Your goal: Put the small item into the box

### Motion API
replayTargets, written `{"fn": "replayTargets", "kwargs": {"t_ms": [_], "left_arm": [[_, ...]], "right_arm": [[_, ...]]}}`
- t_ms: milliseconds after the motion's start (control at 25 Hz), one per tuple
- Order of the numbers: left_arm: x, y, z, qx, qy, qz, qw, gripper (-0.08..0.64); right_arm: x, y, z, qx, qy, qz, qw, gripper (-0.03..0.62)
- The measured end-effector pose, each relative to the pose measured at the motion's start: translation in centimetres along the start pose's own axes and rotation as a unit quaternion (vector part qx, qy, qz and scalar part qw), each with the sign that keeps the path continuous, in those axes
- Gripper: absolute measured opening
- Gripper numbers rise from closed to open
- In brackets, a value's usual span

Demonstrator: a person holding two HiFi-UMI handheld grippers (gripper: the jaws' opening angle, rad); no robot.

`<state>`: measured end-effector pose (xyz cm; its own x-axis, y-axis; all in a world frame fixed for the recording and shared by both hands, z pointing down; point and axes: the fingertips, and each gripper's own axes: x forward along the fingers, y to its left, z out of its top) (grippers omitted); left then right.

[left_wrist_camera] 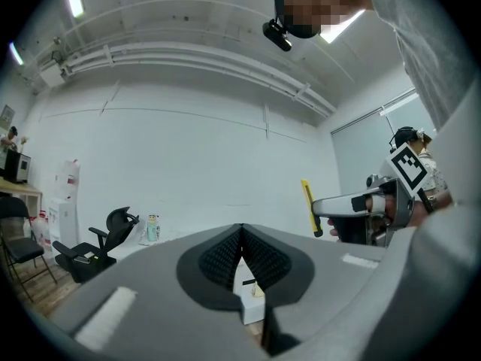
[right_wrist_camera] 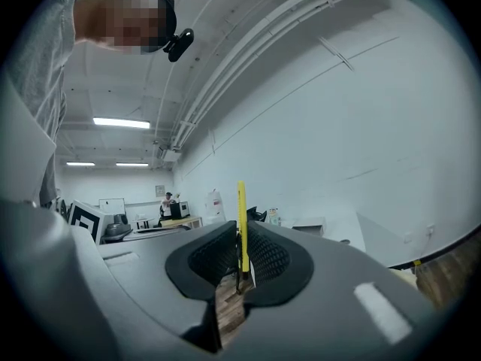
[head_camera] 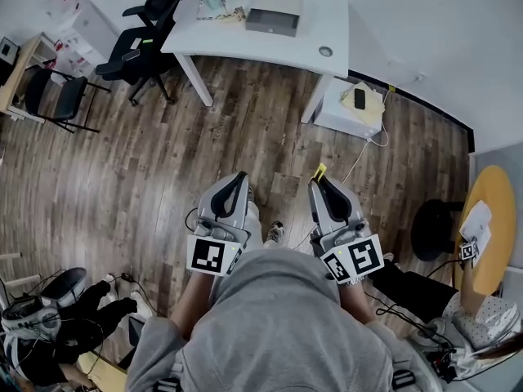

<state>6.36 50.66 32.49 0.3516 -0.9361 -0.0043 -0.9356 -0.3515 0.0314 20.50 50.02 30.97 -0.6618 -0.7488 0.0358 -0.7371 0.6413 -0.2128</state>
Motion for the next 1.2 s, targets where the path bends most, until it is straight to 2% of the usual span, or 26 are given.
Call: {"fn": "replayTargets", "kwargs": {"t_ms": [200, 360, 520, 640, 1200], "left_arm": [[1.9, 2.3, 0.3, -0.008, -0.011, 0.002, 0.9999, 0.003], [4.1, 4.0, 0.2, -0.008, 0.000, -0.003, 1.0000, 0.003], [6.5, 5.6, 0.9, -0.010, -0.017, -0.005, 0.9998, 0.003], [7.9, 6.9, 1.1, -0.012, -0.007, -0.015, 0.9998, 0.003], [13.3, 14.0, 1.7, -0.011, -0.018, -0.050, 0.9985, 0.003]], "right_arm": [[2.8, -0.7, 0.1, 0.003, 0.005, -0.009, 1.000, 0.061], [5.2, -1.4, 0.4, -0.001, 0.009, -0.011, 1.000, 0.061], [7.8, -2.4, 1.0, -0.001, 0.011, -0.015, 1.000, 0.061], [9.8, -2.5, 1.5, -0.005, 0.012, -0.018, 1.000, 0.061], [17.6, -3.3, 1.9, -0.009, 0.012, -0.057, 0.998, 0.061]]}}
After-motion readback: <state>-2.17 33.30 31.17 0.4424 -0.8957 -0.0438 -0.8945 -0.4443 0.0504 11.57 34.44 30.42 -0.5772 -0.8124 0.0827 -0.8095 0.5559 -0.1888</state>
